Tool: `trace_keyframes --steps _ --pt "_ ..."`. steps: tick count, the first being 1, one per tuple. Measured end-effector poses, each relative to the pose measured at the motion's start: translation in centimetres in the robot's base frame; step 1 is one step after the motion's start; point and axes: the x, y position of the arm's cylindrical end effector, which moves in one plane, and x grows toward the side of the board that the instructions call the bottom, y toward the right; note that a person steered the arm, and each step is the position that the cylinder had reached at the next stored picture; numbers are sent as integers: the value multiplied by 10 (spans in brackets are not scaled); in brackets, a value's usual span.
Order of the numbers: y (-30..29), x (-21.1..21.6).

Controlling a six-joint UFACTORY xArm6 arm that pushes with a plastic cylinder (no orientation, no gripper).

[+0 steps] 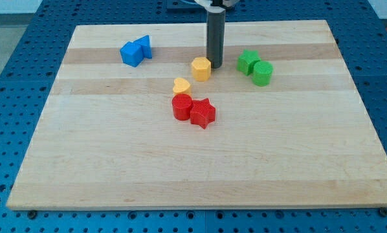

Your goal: Slide the yellow hexagon along with yellow heart to the left of red circle

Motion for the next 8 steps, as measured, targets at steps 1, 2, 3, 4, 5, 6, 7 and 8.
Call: trace_keyframes --steps 1,2,3,4,5,6,7,8 --pt "-2 0" --pt "-14 0" --pt "-22 0" --pt "-25 0" --pt "-46 2" --pt "-55 16" --pt "-55 43" --pt "-61 70"
